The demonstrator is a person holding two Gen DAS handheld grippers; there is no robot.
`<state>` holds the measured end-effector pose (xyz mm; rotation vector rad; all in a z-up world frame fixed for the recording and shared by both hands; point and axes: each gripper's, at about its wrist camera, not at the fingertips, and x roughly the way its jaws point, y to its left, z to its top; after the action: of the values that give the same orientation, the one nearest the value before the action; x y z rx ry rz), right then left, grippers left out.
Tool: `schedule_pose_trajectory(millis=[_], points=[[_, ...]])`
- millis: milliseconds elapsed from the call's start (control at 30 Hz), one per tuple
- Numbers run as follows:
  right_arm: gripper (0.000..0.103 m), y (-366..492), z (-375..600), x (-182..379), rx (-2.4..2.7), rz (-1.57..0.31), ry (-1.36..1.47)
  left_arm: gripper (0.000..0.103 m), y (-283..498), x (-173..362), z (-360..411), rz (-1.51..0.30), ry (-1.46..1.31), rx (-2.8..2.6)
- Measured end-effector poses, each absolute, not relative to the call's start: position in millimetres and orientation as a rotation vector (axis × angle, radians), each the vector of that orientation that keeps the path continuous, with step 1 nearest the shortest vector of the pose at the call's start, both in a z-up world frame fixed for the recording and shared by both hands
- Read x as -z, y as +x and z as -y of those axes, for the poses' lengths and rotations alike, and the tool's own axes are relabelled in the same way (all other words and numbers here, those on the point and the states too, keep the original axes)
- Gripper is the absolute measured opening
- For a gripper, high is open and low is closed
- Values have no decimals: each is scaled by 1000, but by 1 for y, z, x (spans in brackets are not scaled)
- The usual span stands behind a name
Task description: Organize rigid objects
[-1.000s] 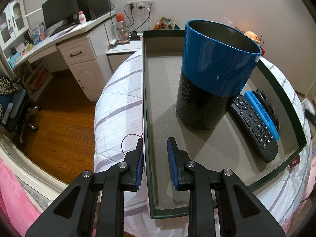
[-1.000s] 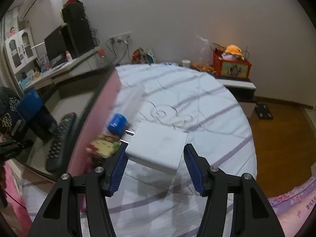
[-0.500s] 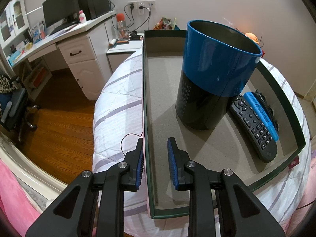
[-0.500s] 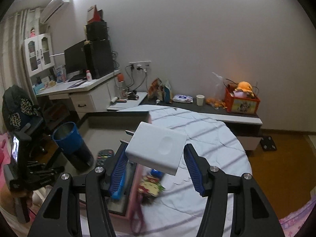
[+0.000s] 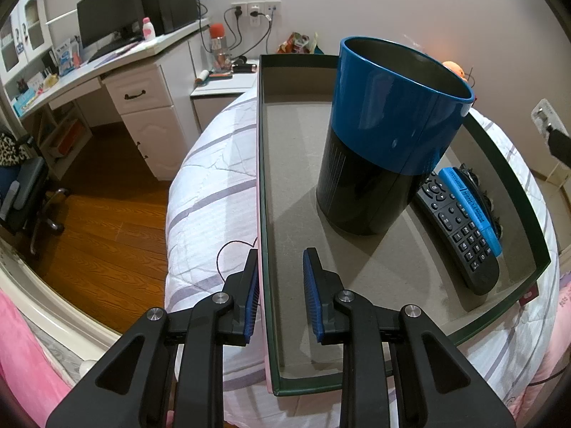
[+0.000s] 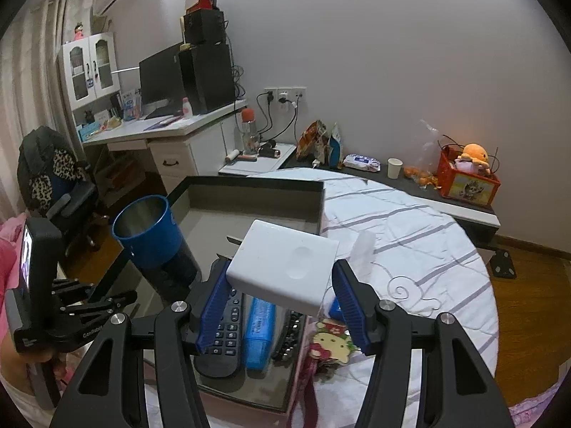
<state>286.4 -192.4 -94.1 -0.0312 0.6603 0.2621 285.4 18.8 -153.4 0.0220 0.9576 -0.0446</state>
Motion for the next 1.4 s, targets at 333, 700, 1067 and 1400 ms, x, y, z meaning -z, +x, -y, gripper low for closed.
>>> schedule_pose_trajectory(millis=[333, 700, 1067, 1400], points=[[59, 291, 145, 123, -391, -781, -99, 24, 285, 153, -19, -958, 23, 44], [59, 290, 94, 154, -515, -898, -183, 24, 286, 154, -19, -957, 22, 44], [78, 280, 97, 147, -487, -842, -188, 25, 285, 152, -19, -956, 18, 49], [82, 254, 186, 89, -332, -650, -32, 25, 285, 151, -19, -958, 15, 49]])
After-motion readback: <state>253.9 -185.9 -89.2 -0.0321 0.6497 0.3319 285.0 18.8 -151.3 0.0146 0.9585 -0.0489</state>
